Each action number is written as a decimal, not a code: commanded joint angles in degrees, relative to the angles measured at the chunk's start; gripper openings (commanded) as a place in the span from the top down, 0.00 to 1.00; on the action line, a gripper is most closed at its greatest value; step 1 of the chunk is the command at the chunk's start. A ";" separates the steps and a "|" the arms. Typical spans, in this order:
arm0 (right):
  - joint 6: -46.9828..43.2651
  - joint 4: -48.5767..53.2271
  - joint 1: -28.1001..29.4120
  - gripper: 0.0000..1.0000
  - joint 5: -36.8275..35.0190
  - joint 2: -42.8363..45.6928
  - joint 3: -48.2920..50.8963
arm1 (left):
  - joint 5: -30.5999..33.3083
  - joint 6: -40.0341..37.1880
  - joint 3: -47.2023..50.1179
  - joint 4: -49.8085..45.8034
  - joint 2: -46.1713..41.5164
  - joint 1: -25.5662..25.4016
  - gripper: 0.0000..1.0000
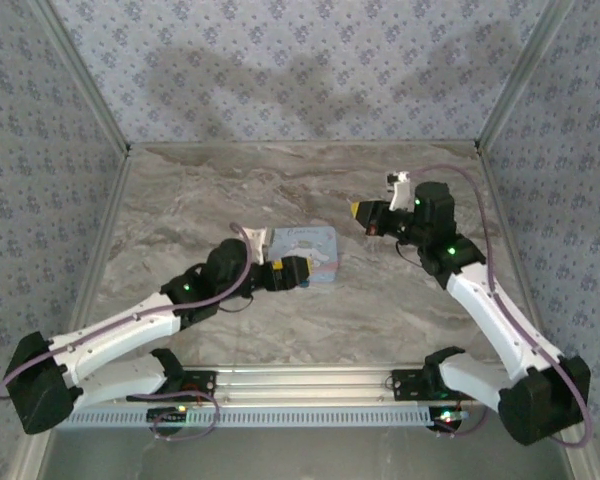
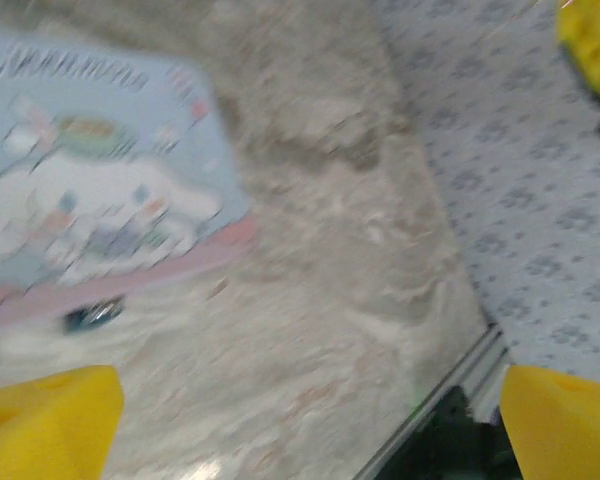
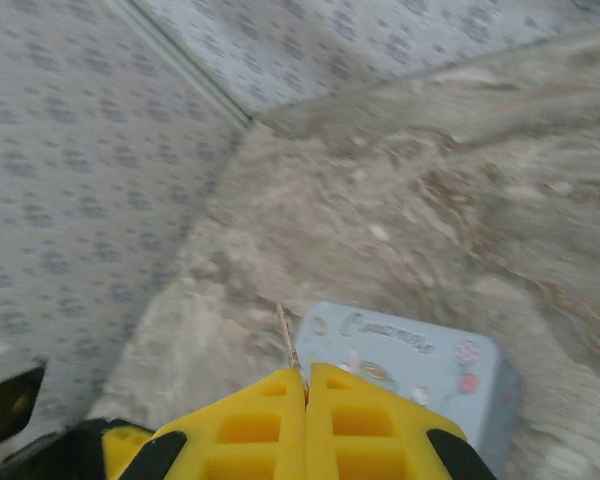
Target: Unlock a padlock with a key
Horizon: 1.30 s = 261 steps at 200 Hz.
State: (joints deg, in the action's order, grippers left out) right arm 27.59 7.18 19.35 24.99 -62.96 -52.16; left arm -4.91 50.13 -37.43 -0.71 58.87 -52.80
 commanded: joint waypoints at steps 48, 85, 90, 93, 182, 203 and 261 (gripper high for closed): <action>-6.80 0.05 0.77 1.00 -8.31 -15.14 -5.57 | 4.94 -1.58 6.06 8.81 8.71 -1.87 0.02; -6.94 -0.93 1.21 1.00 -9.97 -22.05 -8.11 | 7.11 -4.46 4.48 11.96 16.87 -1.64 0.02; -6.98 -0.98 1.29 1.00 -10.17 -22.68 -8.40 | 7.31 -4.95 3.99 12.11 17.74 -1.53 0.02; -7.02 -1.00 1.41 1.00 -10.29 -23.01 -8.52 | 7.55 -5.22 3.69 12.06 18.08 -1.45 0.02; -7.82 -0.56 2.70 1.00 -12.56 -29.08 -10.37 | 2.94 -13.15 -2.84 15.40 26.12 6.70 0.02; -7.92 0.47 3.53 1.00 -14.23 -30.57 -11.21 | -0.72 -14.13 -4.04 15.30 27.59 6.99 0.02; -8.07 -0.17 5.15 1.00 -16.49 -33.54 -11.65 | -5.42 -14.43 1.56 24.84 31.45 6.36 0.03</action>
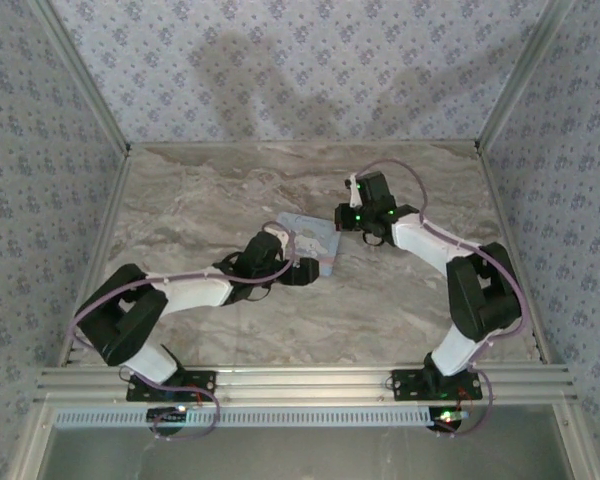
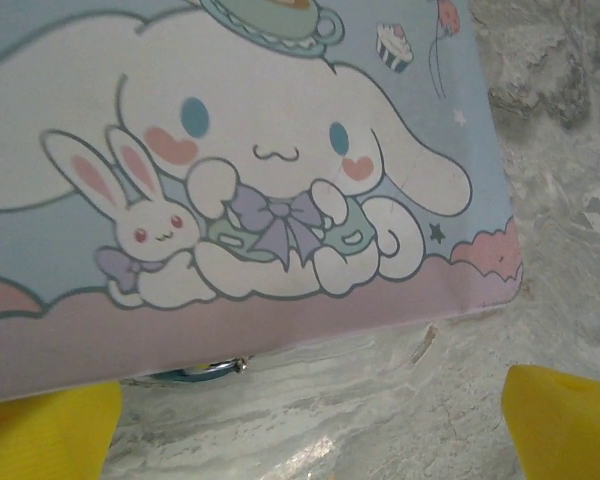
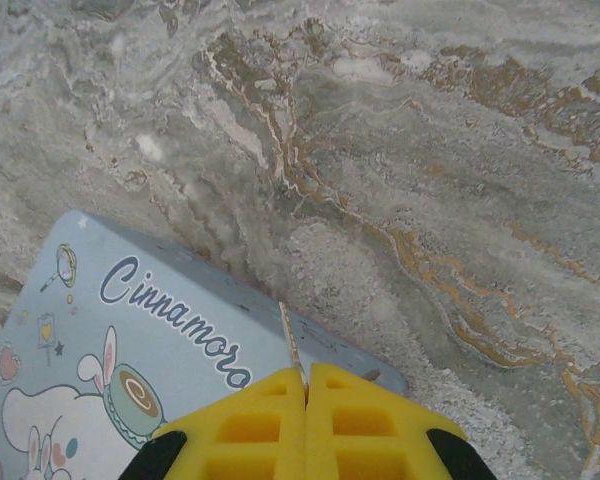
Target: Unlock a padlock with a key
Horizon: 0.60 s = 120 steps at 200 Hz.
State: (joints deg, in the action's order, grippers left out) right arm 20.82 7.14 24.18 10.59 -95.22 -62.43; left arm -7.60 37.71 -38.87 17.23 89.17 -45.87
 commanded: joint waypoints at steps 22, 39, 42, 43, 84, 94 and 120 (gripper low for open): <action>-1.56 -0.92 0.47 1.00 -2.23 -1.89 -0.94 | -1.69 -3.93 4.79 11.63 2.76 -1.23 0.02; -1.43 -1.61 0.57 1.00 -2.21 -1.77 -0.31 | -1.31 -5.69 4.94 13.17 4.51 -1.26 0.02; -1.50 -1.73 0.54 1.00 -2.24 -1.69 -0.12 | -1.02 -6.12 5.04 13.66 4.79 -1.37 0.02; -1.49 -1.75 0.53 1.00 -2.24 -1.66 -0.09 | -0.98 -6.27 5.13 13.86 4.92 -1.39 0.02; -1.42 -3.22 0.59 1.00 -2.04 -1.58 1.47 | -0.15 -12.05 7.23 23.41 8.31 -2.18 0.02; -1.33 -3.52 0.68 1.00 -2.06 -1.65 1.65 | 0.00 -13.52 7.40 25.05 9.30 -2.45 0.02; -1.38 -3.98 0.82 1.00 -1.81 -1.77 1.84 | -0.07 -16.58 7.42 28.98 11.75 -3.36 0.02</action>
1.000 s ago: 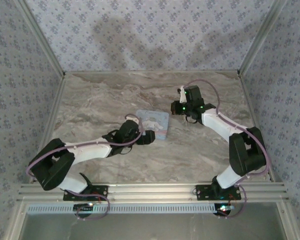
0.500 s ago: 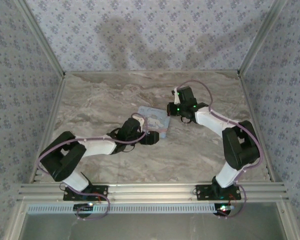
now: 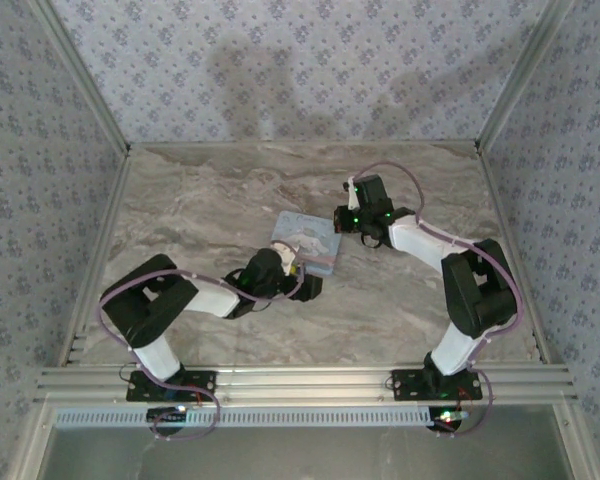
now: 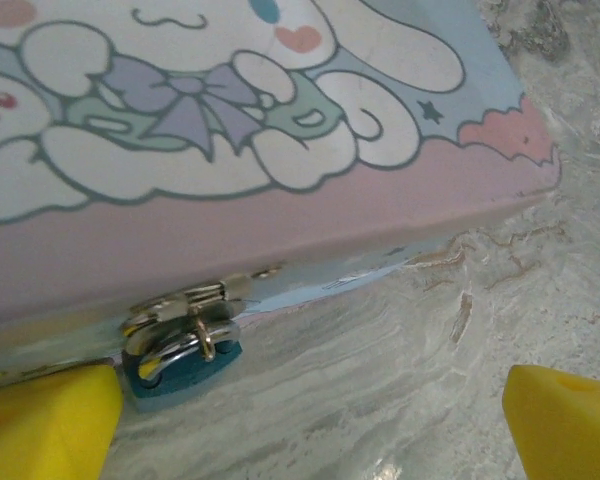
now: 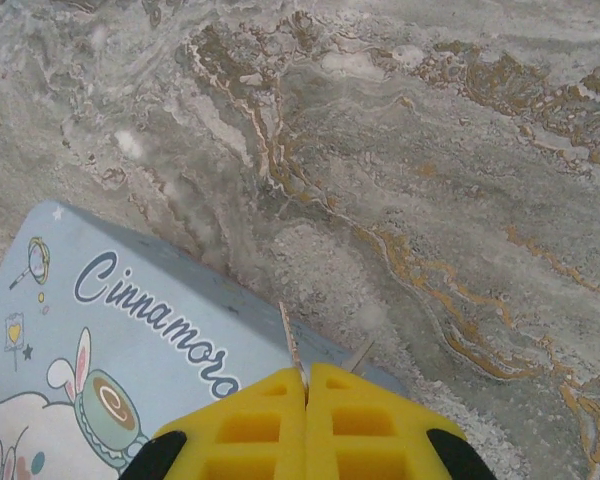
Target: Unlock a padlock with a key
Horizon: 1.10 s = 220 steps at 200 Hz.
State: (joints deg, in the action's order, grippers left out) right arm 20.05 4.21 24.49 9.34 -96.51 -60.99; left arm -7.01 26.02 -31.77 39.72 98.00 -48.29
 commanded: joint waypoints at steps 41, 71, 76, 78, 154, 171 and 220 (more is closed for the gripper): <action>-0.98 -0.79 0.42 1.00 -1.02 -1.25 0.48 | -8.65 -6.04 -0.93 9.79 5.06 -1.08 0.10; -0.96 -1.28 0.22 1.00 -1.04 -1.36 1.02 | -12.65 -4.28 -0.61 12.96 5.58 -0.58 0.15; -0.90 -1.31 0.29 1.00 -1.05 -1.32 1.10 | -13.29 -3.82 -0.49 13.81 5.70 -0.43 0.16; -0.96 -1.35 0.27 1.00 -1.07 -1.32 1.09 | -13.47 -3.59 -0.42 14.13 5.82 -0.34 0.16; -0.76 -2.14 -0.12 1.00 -1.32 -0.83 2.61 | -19.68 6.89 -0.57 23.80 9.52 3.77 0.22; -0.75 -2.49 -0.20 1.00 -1.26 -0.59 3.03 | -19.17 8.26 -0.12 25.26 9.81 4.24 0.23; -0.65 -2.78 -0.50 1.00 -1.10 -0.47 3.11 | -17.17 9.70 1.21 24.15 8.97 5.42 0.19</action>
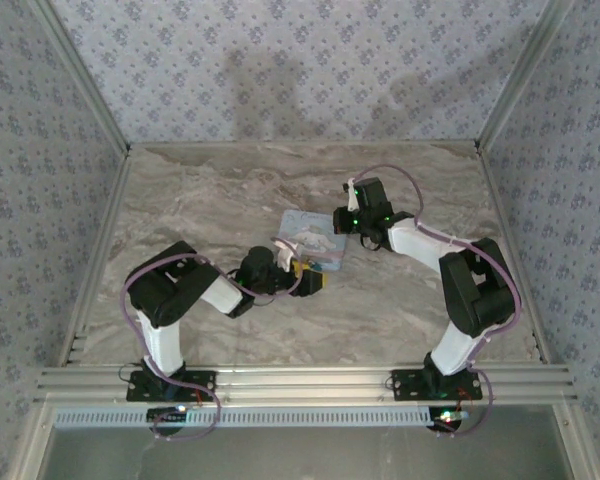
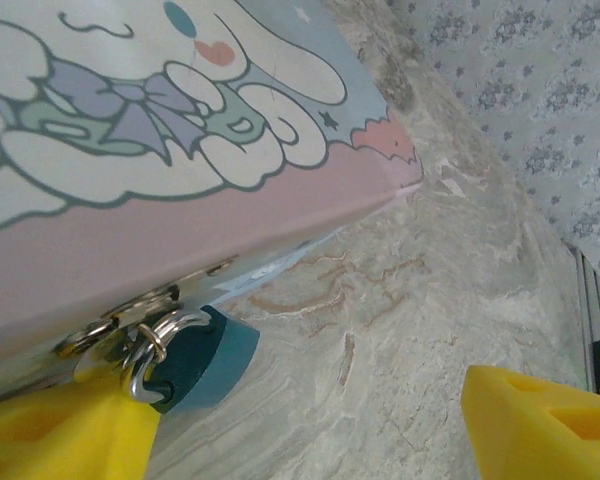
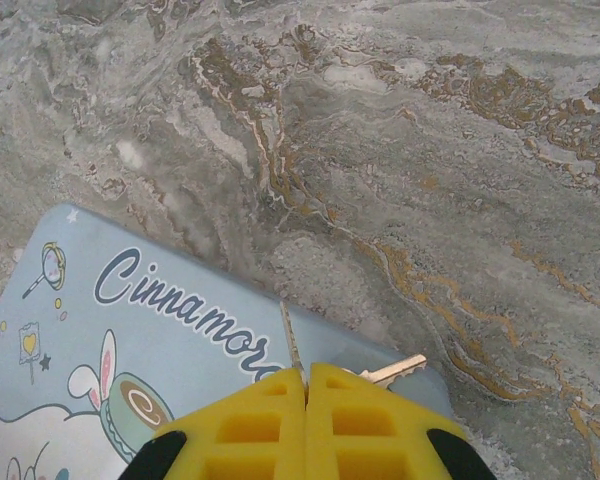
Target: Unlock a padlock with a key
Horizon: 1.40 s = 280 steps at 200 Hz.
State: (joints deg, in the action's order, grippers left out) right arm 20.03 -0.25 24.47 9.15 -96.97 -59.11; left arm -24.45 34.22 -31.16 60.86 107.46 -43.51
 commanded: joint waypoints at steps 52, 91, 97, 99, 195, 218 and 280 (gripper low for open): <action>-0.37 1.41 -0.67 1.00 -0.71 0.18 1.28 | -1.48 3.96 -0.56 7.68 3.79 0.53 0.30; -0.50 1.61 -0.66 1.00 -0.81 0.28 1.30 | -3.33 6.39 0.28 14.31 6.80 0.05 0.25; -0.52 1.63 -0.76 1.00 -0.94 0.22 1.29 | -3.15 6.29 0.19 13.68 6.72 -0.06 0.25; -0.52 1.59 -0.74 1.00 -0.96 0.27 1.35 | -3.11 6.34 0.10 13.36 6.71 -0.13 0.25; -0.43 1.40 -0.92 1.00 -0.63 1.05 1.85 | 6.81 10.59 0.46 14.49 10.02 -6.17 0.24; -0.43 1.24 -1.00 1.00 -0.54 1.29 1.98 | 8.30 11.97 0.90 16.26 11.14 -6.69 0.24; -0.20 0.59 -1.44 1.00 -0.07 1.65 2.58 | 12.07 13.95 0.07 14.05 12.85 -7.66 0.35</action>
State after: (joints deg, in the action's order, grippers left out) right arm 20.05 -1.13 23.49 9.21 -96.25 -57.89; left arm -14.46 46.15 -31.03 80.73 117.05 -50.50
